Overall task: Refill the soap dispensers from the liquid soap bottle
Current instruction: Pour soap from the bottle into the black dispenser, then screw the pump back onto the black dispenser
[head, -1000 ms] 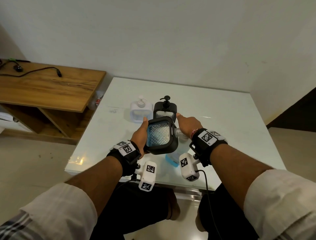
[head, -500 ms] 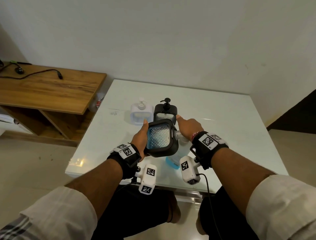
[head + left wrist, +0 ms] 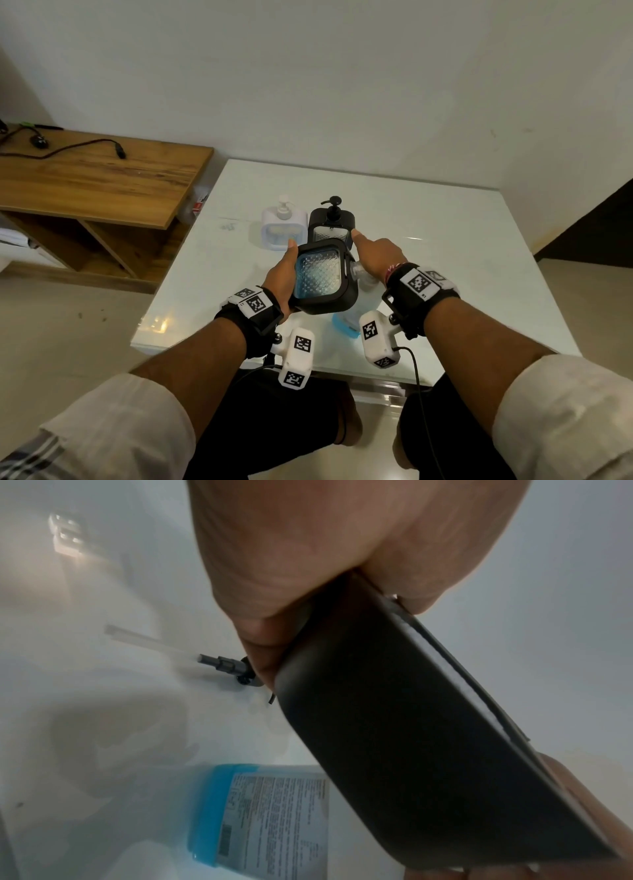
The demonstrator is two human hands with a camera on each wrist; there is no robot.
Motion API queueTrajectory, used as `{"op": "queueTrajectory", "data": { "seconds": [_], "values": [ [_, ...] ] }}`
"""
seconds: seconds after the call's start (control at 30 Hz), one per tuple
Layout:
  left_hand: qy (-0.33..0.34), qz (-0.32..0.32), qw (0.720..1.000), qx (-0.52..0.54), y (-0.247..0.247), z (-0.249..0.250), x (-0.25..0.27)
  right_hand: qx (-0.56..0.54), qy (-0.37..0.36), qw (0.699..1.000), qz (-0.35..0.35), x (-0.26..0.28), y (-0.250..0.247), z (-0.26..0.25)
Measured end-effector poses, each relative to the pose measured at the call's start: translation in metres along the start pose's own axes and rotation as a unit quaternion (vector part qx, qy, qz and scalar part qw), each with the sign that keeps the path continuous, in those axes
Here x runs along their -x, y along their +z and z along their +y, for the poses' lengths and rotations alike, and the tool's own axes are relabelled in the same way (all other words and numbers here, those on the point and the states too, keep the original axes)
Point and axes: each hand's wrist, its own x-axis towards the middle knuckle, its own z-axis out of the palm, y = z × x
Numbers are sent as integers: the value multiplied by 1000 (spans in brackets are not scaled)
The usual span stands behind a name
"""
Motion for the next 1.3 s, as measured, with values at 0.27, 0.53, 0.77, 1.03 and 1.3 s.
{"op": "queueTrajectory", "data": {
  "seconds": [0.27,0.53,0.77,1.03,1.3],
  "values": [
    [1,11,1000,-20,-1,-1,-2,0,7,1000,15,2,2,-1],
    [4,16,1000,-22,0,-1,5,-121,-31,992,-12,7,-3,-3],
    [20,43,999,-12,-5,1,3,-121,-70,987,-78,17,-28,-9],
    [24,51,997,54,-20,11,11,3,-131,984,-124,33,-49,0],
    [27,35,993,112,-16,18,23,269,-218,934,-87,48,-38,-3]
  ]
}}
